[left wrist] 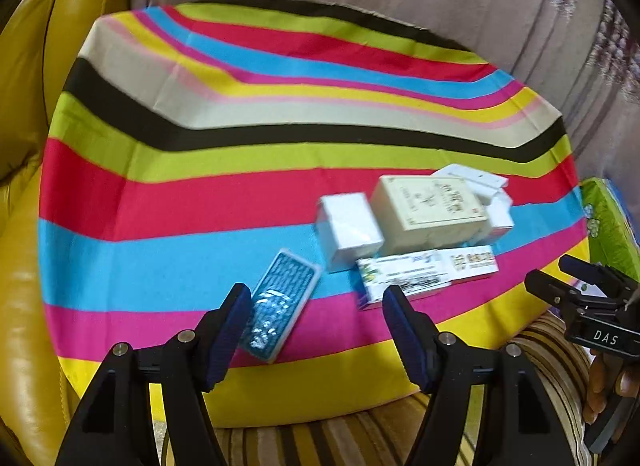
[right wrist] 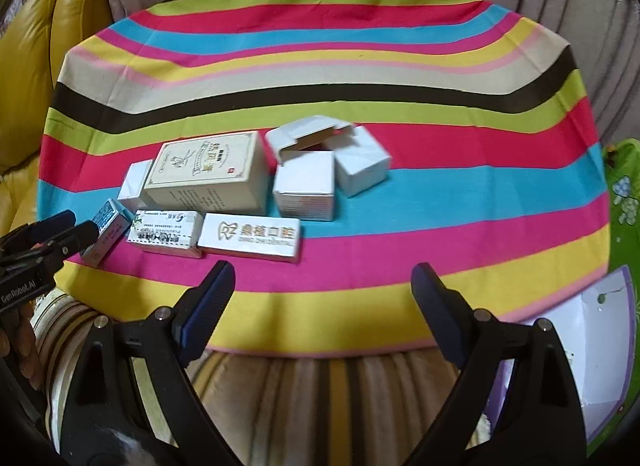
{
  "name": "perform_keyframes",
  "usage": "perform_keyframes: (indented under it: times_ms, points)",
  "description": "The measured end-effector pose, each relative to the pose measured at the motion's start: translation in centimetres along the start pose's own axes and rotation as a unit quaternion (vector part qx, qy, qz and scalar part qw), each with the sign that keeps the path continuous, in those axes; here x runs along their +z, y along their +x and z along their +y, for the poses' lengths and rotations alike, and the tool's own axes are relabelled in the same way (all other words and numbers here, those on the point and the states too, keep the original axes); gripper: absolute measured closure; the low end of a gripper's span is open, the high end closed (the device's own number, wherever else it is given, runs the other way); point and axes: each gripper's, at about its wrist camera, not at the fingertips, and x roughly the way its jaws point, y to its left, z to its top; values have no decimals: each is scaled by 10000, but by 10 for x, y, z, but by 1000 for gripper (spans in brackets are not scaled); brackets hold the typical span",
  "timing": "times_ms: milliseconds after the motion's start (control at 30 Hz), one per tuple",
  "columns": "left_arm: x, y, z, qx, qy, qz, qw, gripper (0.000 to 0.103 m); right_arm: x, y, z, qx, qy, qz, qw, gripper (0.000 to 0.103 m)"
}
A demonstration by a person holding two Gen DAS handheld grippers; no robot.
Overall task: Organize rigid objects
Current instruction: 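Grasp the blue-and-white box with the left gripper while the right grasps the white-green tube box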
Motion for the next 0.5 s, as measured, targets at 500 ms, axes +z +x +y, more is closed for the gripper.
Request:
perform_keyframes:
  times_ms: [500]
  points:
    - [-3,27,18,15,-183,463,9988,62,5,18,60,184,-537,208,9982,12]
